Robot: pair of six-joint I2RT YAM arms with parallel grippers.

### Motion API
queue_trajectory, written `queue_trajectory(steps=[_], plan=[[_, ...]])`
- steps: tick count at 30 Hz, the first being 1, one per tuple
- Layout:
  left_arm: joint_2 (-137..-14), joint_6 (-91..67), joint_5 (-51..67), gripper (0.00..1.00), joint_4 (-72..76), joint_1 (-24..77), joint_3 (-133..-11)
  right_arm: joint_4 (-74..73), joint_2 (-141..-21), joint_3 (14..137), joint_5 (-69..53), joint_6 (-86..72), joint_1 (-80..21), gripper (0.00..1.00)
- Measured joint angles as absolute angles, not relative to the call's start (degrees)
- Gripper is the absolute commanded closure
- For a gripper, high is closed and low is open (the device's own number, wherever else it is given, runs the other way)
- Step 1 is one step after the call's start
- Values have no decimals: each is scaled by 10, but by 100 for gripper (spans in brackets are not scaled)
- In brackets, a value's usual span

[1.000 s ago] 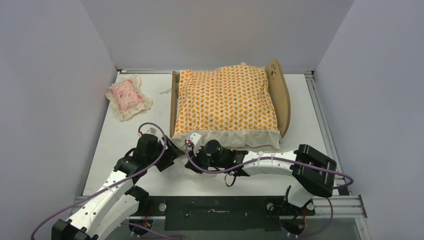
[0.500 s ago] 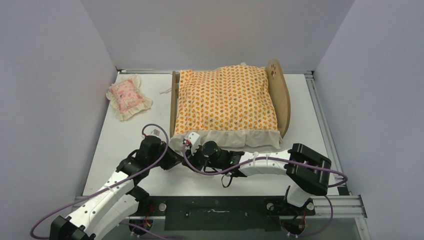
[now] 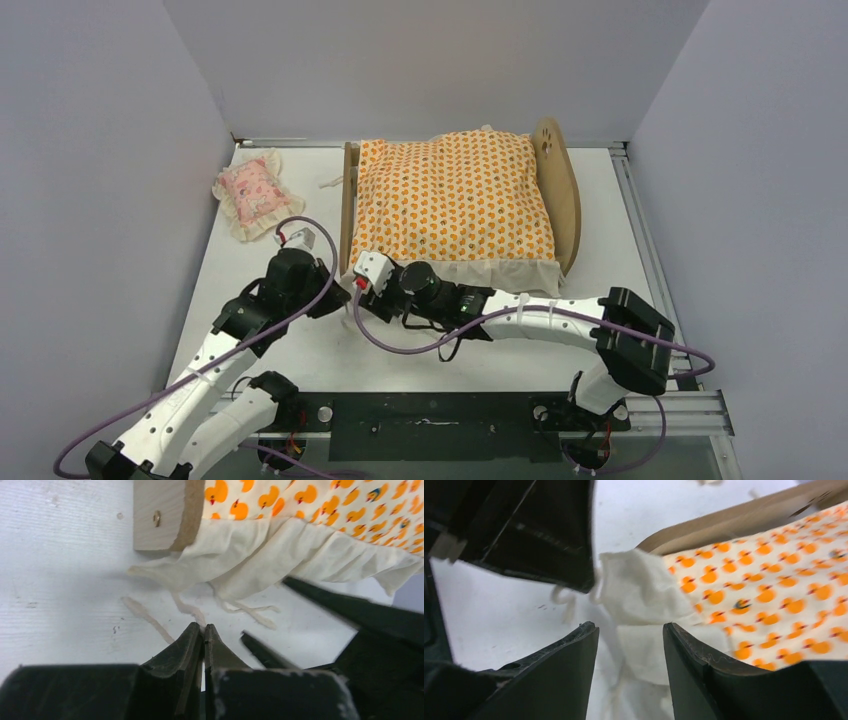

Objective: Set up the pet bed

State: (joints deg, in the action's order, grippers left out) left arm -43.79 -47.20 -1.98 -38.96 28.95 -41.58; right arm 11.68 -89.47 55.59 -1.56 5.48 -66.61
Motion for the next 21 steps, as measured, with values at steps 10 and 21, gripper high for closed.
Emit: queue_trajectory(steps=[10,21], plan=[[-438,-463,-28,100,-447,289,-416,117,-937,602,-45,270,-638,45],[-426,-493,-28,100,-450,289,-401,113,-980,596,-50,403,-651,36]])
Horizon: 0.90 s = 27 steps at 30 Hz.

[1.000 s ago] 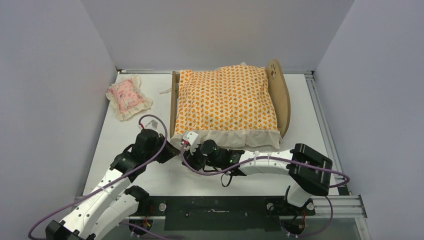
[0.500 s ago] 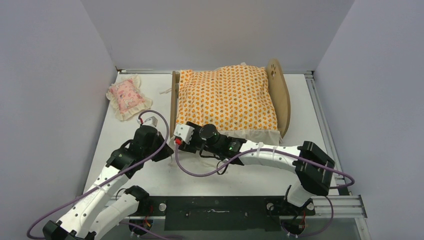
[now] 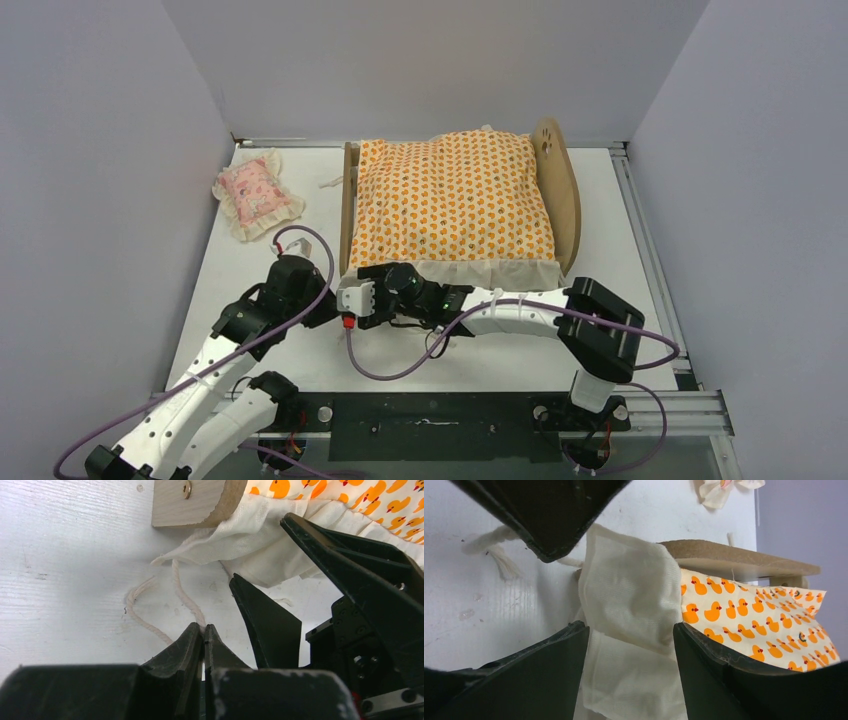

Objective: Set up the pet bed

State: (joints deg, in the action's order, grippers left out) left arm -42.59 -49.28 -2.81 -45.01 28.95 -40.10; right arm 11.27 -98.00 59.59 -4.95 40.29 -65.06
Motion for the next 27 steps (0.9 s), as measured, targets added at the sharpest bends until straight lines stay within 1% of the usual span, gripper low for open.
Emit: queue_trajectory(steps=[5,6,7,8,9,11,12,13,19,23,27], plan=[[-426,-494,-41,100,-461,288,-399,154,-997,586,-11,451,-661,39],[-426,-493,-46,100,-464,288,-399,164,-1001,586,-6,461,-661,40],[-426,-493,-51,100,-468,288,-399,172,-1004,586,1,468,-661,44],[-426,-493,-55,100,-470,288,-399,180,-1006,585,8,474,-661,50],[-426,-493,-58,100,-472,288,-399,189,-1008,584,14,481,-662,59],[-426,-492,-61,100,-474,288,-399,200,-1010,582,26,490,-663,80],[-425,-492,-61,100,-475,288,-399,202,-1010,581,33,493,-663,88],[-424,-490,-60,100,-475,288,-399,202,-1011,581,39,495,-663,94],[-420,-467,-57,100,-473,289,-411,208,-1007,582,47,480,-659,95],[-428,-419,-51,100,-460,289,-441,184,-978,569,8,424,-634,95],[-456,-332,-29,100,-424,289,-494,171,-927,540,-46,347,-580,95]])
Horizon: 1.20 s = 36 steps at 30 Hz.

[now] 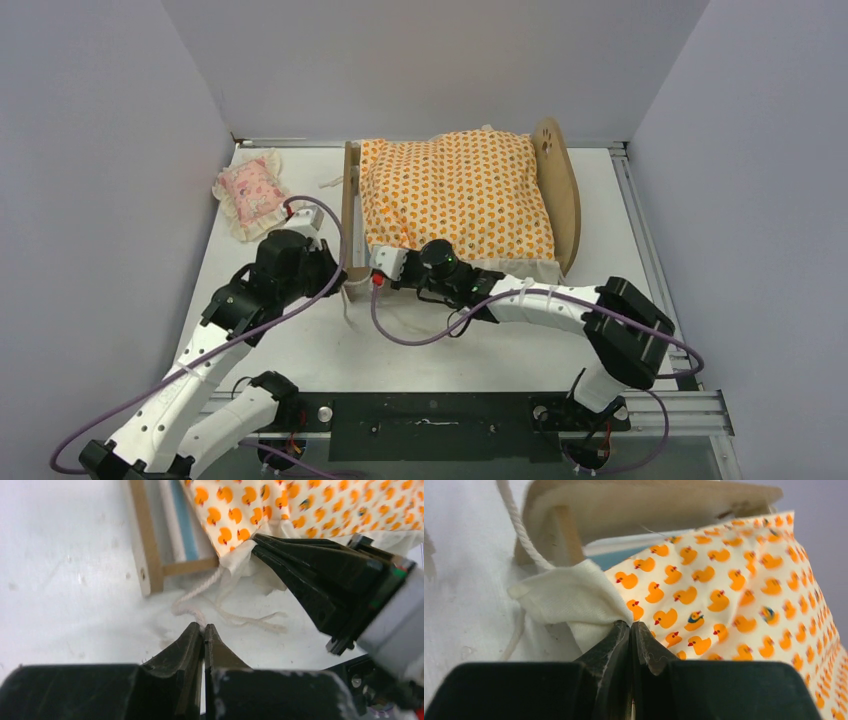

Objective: Set up the pet bed

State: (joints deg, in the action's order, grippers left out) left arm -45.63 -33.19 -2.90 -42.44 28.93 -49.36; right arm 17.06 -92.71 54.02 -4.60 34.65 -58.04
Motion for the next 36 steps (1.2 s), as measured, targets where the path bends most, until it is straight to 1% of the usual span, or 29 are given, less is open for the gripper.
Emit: queue_trajectory(steps=[4,7,12,19,22,27,36], plan=[[-504,-234,-6,100,-375,289,-559,182,-889,517,-89,271,-519,95],[-546,-152,16,100,-339,289,-609,196,-881,507,-116,226,-491,95],[-600,-11,36,100,-286,289,-668,206,-881,504,-149,177,-486,94],[-611,149,35,100,-212,289,-677,211,-882,505,-171,146,-486,94],[-613,187,23,100,-196,289,-682,215,-884,505,-175,141,-486,94],[-613,203,15,100,-177,289,-667,217,-889,509,-177,136,-486,94],[-598,134,18,100,-185,289,-583,218,-898,514,-185,131,-486,94]])
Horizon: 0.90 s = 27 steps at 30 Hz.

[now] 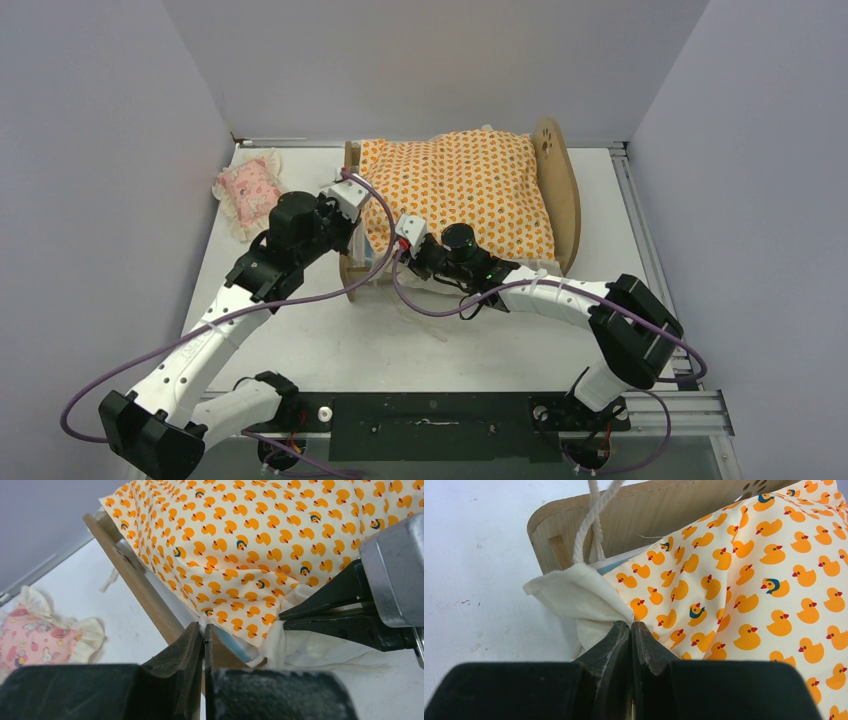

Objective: Set up the pet bed

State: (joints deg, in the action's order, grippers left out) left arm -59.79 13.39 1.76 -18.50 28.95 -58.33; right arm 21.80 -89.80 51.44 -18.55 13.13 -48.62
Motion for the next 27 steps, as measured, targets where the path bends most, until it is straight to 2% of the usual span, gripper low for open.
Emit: queue_trajectory(steps=[2,4,7,9,13,16,23,27], plan=[[-593,110,13,100,-198,291,-579,218,-899,514,-186,130,-488,94],[-590,85,-5,86,-213,291,-579,218,-899,515,-187,128,-488,94],[-590,43,-43,79,-235,292,-578,218,-899,517,-188,128,-489,94],[-592,11,-65,65,-248,292,-575,218,-900,519,-189,128,-491,94],[-616,-37,-86,19,-270,292,-575,218,-909,529,-189,127,-497,94],[-645,-70,-101,5,-314,292,-592,218,-918,534,-189,128,-504,94],[-651,-120,-136,3,-407,292,-674,208,-919,545,-187,130,-516,93],[-628,-147,-141,10,-432,292,-682,198,-919,551,-182,133,-520,93]])
